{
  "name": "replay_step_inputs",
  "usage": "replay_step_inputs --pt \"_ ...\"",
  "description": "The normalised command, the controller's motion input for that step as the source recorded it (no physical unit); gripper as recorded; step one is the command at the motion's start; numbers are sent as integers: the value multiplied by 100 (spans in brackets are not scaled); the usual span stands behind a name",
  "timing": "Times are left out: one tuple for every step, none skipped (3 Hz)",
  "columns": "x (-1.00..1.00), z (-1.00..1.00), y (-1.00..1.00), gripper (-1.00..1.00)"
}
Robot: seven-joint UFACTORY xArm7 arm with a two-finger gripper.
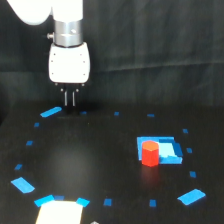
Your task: Pick up the red object from the table
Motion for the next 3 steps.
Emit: replay_step_inputs --pt "-26 -6 50 26" --pt "100 -86 0 100" --pt "100 -14 15 100"
